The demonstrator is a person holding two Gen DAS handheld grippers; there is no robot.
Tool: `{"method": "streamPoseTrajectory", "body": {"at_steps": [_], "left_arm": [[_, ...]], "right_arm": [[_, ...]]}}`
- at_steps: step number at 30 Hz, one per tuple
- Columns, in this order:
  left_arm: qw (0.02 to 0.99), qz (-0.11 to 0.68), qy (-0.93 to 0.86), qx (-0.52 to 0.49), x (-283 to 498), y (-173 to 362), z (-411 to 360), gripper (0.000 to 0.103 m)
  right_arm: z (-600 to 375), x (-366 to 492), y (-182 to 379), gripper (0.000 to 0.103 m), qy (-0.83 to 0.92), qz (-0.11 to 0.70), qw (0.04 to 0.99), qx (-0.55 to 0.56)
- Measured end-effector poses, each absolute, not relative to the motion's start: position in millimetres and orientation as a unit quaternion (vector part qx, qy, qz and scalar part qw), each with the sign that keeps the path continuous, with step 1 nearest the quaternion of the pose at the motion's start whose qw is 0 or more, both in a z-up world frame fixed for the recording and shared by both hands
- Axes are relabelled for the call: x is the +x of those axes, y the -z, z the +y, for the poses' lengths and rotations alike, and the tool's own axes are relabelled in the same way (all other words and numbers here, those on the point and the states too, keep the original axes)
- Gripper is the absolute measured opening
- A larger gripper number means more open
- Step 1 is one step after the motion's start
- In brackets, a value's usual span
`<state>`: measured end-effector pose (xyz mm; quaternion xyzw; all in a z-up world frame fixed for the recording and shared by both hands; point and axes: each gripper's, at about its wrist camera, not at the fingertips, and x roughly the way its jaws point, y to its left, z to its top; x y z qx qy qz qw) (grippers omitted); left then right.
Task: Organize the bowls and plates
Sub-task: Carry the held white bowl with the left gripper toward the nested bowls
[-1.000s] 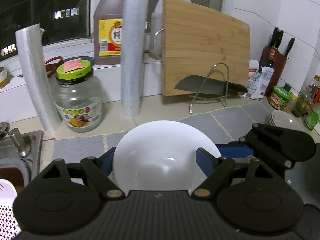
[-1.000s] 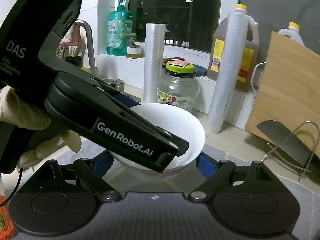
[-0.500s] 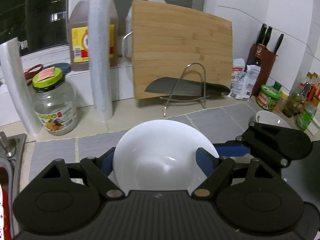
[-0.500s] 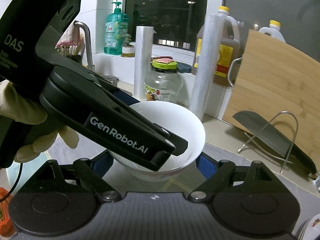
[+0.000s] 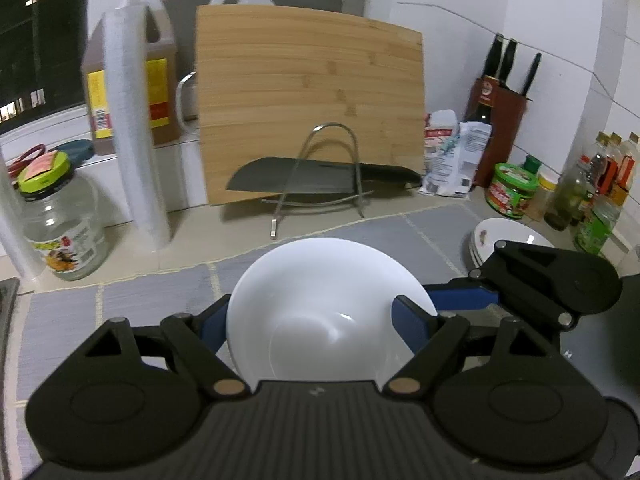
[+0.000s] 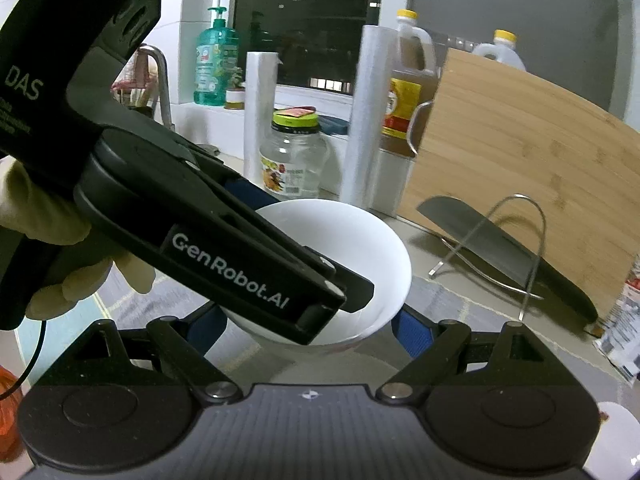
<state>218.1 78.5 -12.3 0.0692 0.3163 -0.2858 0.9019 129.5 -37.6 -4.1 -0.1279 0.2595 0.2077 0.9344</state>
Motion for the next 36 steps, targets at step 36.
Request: {"method": "streamPoseTrajectory", "body": {"at_steps": [36], "left_arm": [[0.876,0.353,0.319,0.077,186.9,39.4,28.4,0.083]], "right_arm": [[-79.1,99.4,22.0,0.092,-0.197,0.308,0.924,-0.112]]}}
